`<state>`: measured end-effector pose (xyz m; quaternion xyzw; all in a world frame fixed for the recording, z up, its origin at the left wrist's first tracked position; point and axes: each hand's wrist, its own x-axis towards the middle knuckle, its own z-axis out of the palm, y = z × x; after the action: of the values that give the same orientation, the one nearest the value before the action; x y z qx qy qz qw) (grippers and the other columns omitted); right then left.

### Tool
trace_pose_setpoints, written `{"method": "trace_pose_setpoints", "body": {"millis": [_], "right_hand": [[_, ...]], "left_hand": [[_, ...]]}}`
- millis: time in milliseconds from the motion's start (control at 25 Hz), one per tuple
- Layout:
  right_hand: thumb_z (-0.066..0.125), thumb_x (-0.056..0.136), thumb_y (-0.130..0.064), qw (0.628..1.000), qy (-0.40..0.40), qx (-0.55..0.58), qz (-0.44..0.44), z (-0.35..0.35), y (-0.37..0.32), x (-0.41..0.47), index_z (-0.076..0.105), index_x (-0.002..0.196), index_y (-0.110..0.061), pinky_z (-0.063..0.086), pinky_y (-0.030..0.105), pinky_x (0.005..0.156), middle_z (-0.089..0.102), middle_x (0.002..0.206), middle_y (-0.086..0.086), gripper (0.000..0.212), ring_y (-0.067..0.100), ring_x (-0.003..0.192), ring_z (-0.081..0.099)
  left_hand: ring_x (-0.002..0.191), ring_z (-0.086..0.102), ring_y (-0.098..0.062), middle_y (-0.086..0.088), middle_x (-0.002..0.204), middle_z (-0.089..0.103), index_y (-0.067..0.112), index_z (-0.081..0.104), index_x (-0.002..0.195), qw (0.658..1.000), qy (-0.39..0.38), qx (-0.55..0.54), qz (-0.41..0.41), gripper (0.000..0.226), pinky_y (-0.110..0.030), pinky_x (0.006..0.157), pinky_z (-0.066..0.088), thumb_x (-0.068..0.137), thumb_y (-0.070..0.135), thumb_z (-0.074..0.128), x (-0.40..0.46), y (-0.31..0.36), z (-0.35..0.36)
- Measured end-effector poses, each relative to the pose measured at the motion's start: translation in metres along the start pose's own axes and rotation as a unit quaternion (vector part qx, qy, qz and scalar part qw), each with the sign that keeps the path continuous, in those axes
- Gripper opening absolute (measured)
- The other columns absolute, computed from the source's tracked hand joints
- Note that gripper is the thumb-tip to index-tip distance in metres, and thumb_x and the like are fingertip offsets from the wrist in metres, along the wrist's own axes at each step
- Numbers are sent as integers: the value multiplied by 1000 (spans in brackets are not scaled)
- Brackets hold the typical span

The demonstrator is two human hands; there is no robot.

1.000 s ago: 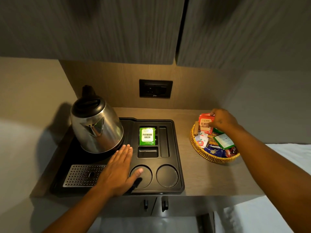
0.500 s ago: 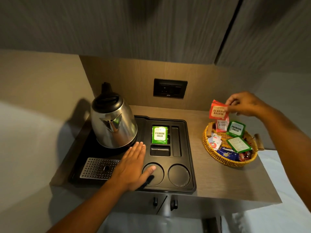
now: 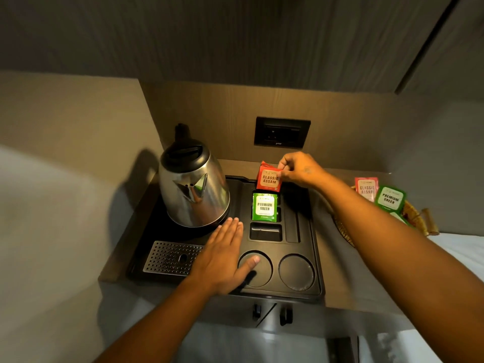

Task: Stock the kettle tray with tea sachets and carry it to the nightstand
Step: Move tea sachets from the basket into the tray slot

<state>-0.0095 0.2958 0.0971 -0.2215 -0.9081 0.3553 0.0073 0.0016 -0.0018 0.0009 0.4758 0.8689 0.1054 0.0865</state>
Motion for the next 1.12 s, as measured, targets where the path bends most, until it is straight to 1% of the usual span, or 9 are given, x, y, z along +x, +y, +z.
{"method": "trace_pose_setpoints", "body": {"millis": [200, 320, 480, 640, 760, 840, 960, 1040, 1120], "right_hand": [[70, 85, -13, 998, -59, -2, 17, -2, 5, 16, 65, 89, -13, 48, 21, 63, 70, 87, 0, 6, 12, 86, 67], [69, 86, -16, 995, -100, -7, 18, -6, 4, 21, 65, 88, -19, 47, 19, 63, 70, 89, -4, 5, 6, 85, 66], [68, 86, -16, 991, -134, -28, 8, -5, 9, 23, 66, 87, -22, 49, 23, 69, 70, 90, -6, 6, 6, 88, 66], [70, 86, -15, 996, -84, -4, 21, 8, 11, 22, 66, 90, -17, 52, 30, 79, 70, 91, -1, 6, 12, 90, 66], [74, 82, -16, 998, -57, -6, 32, 13, 13, 11, 66, 99, -10, 51, 25, 73, 69, 93, 3, 20, 15, 87, 65], [75, 81, -13, 999, 9, 22, 40, -3, 20, -3, 66, 102, -10, 49, 21, 67, 67, 91, 4, 23, 14, 81, 62], [73, 82, -6, 992, 96, 54, 69, -51, 45, -36, 67, 107, -8, 56, 39, 82, 69, 93, 14, 26, 23, 87, 65], [72, 81, -2, 984, 149, 36, 89, -79, 72, -69, 68, 104, -7, 54, 45, 82, 69, 91, 19, 23, 24, 83, 63], [74, 79, -7, 980, 146, -35, 128, -93, 101, -106, 71, 92, -18, 52, 37, 75, 70, 96, 13, 17, 22, 83, 62]], "left_hand": [[147, -18, -12, -1, 163, -8, 17, -4, 155, 1000, -3, 3, -2, 91, -36, 121, -5, 88, 77, 6, 0, 1, -1], [147, -18, -11, -1, 163, -8, 17, -4, 155, 1000, -5, -2, -2, 90, -36, 121, -5, 89, 77, 7, 0, 0, 0], [147, -17, -11, -1, 164, -7, 17, -5, 155, 1000, -6, -5, -2, 89, -36, 121, -5, 89, 76, 9, 1, 0, 0], [147, -17, -11, -1, 164, -6, 17, -3, 155, 1000, -4, -4, -2, 90, -36, 121, -5, 89, 77, 9, 1, 0, 0], [147, -17, -11, -1, 164, -6, 16, -3, 155, 1000, -4, -6, 0, 91, -35, 120, -5, 89, 77, 8, 1, -1, -1], [147, -17, -11, -2, 164, -6, 16, -3, 155, 1000, -5, -4, 3, 91, -35, 120, -5, 88, 77, 8, 1, -1, -1], [147, -16, -11, -2, 164, -5, 16, -2, 155, 1000, 5, -5, 7, 91, -35, 120, -4, 88, 77, 9, 1, -2, 0], [147, -16, -11, -1, 164, -5, 16, -2, 155, 1000, 4, -1, 7, 92, -35, 120, -3, 88, 77, 8, 2, -2, 1], [147, -16, -11, -1, 163, -7, 16, -4, 155, 1000, 3, 7, 4, 93, -35, 120, -3, 87, 78, 6, 2, -2, 3]]}}
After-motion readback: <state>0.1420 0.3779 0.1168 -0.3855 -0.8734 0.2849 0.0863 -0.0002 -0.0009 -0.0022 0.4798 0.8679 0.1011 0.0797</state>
